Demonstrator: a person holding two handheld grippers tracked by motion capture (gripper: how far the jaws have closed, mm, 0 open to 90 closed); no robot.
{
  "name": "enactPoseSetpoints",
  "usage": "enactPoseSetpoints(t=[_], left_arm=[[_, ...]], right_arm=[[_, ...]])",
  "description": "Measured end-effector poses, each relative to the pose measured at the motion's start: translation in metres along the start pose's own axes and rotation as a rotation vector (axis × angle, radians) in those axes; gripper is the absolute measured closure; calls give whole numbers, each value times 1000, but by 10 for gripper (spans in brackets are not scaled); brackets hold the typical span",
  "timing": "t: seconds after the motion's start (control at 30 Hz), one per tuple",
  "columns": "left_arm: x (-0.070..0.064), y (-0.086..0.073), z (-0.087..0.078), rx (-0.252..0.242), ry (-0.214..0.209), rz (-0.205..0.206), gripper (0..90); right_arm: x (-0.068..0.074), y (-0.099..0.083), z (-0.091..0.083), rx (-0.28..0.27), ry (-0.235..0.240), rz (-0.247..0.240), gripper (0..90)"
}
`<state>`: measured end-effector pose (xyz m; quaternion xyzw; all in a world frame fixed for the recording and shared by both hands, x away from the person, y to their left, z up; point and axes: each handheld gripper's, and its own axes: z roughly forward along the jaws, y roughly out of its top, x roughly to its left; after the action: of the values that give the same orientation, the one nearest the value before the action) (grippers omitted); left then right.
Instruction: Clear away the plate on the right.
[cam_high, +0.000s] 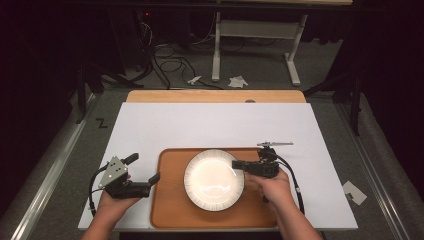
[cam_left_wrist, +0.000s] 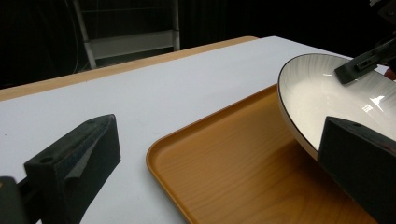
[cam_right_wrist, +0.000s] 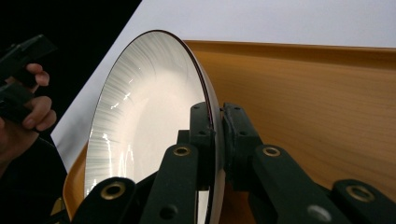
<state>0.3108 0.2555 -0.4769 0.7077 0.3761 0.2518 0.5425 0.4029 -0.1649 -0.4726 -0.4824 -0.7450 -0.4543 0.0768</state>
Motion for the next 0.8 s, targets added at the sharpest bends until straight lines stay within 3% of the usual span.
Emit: enactPoseSetpoints(t=[0.8], left_arm=[[-1,-1,1,14,-2,17,3]], right_arm=[[1,-4,13,41,-77,-38,853]])
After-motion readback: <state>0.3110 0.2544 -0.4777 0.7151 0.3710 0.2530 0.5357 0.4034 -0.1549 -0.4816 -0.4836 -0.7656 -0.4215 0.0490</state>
